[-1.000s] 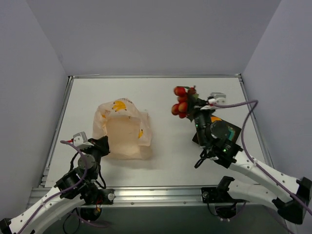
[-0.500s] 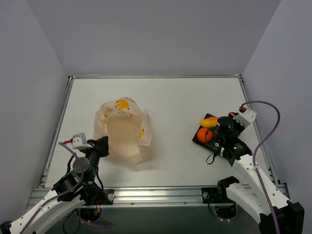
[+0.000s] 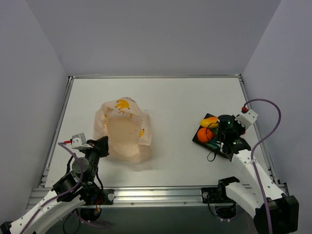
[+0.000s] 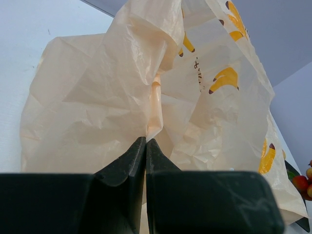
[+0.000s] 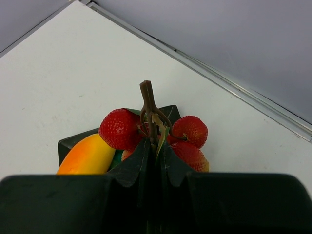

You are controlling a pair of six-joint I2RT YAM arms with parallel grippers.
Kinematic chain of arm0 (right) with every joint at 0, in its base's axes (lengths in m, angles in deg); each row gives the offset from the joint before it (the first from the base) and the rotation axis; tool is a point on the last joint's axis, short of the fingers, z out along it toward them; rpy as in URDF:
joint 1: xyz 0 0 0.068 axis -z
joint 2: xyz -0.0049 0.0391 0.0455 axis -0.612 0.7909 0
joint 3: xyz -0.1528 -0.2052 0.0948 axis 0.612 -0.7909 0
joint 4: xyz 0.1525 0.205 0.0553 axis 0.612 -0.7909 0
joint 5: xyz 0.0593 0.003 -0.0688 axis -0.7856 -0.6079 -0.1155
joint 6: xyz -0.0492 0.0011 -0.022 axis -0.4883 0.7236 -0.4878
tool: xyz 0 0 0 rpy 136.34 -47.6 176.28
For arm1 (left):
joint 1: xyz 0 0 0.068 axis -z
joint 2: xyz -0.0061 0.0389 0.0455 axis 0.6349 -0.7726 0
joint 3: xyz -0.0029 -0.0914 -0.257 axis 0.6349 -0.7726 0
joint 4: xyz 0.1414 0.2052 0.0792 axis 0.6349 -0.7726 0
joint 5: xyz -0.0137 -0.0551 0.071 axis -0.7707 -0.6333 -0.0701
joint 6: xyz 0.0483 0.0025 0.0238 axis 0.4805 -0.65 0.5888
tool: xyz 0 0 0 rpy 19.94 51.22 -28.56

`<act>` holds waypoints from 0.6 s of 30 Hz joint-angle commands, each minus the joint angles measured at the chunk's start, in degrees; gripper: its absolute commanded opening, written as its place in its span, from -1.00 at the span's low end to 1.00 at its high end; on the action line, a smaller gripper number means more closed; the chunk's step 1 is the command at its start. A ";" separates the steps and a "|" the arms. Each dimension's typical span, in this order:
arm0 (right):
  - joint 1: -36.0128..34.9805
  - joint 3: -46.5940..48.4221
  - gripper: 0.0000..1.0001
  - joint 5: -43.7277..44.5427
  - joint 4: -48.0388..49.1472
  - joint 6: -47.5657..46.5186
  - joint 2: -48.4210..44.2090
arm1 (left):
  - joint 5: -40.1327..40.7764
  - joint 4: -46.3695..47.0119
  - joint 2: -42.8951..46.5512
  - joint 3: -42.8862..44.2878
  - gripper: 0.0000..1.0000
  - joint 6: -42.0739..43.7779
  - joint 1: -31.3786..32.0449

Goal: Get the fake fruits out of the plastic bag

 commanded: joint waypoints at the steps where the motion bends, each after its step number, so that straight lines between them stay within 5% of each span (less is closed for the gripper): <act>1: 1.43 -0.06 -0.98 -0.14 0.58 2.77 1.74 | 0.47 -0.58 -0.40 1.22 -0.95 0.32 -0.20; 18: 4.51 -1.38 0.34 -7.18 3.31 2.52 2.03 | 1.18 0.30 -1.63 0.61 -0.95 -0.12 -0.20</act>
